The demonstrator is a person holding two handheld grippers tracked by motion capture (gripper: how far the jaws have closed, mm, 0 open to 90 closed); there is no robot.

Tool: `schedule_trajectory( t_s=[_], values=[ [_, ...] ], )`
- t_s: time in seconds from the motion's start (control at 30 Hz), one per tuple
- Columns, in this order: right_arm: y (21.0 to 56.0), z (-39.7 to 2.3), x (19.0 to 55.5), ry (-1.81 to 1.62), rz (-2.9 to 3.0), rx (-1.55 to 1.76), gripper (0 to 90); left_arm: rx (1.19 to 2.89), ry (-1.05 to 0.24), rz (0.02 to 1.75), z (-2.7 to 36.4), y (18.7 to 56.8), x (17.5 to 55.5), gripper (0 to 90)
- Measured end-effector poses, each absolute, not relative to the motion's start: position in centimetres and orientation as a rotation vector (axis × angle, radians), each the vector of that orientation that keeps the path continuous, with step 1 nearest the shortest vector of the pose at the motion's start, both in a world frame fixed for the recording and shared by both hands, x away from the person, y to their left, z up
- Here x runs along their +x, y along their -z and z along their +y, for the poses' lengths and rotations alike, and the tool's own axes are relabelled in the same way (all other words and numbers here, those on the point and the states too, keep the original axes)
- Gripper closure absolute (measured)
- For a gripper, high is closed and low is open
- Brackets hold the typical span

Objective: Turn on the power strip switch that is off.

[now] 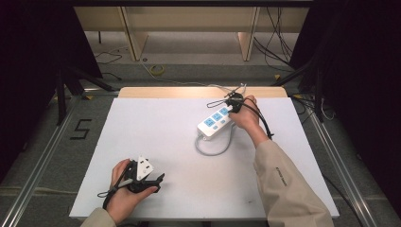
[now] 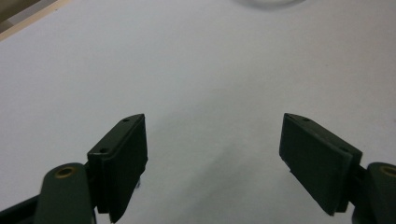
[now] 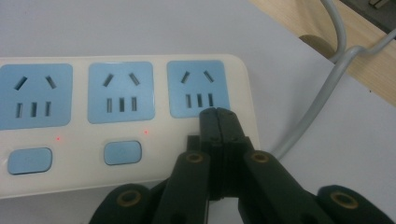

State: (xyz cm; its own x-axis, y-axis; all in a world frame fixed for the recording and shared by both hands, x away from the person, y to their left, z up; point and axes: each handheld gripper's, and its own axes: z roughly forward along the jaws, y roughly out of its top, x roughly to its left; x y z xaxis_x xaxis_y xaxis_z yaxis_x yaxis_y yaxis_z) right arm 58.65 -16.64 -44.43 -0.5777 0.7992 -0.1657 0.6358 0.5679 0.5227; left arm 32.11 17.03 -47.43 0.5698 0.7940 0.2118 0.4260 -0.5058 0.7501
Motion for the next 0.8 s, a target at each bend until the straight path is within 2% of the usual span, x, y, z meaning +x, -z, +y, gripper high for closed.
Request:
schedule_trajectory(
  t_s=[0.8],
  values=[
    [44.43,-17.43,58.16,-0.696,2.385,1.208,90.0,2.145,-0.728,0.973,17.05,47.41,32.06,23.5]
  ],
)
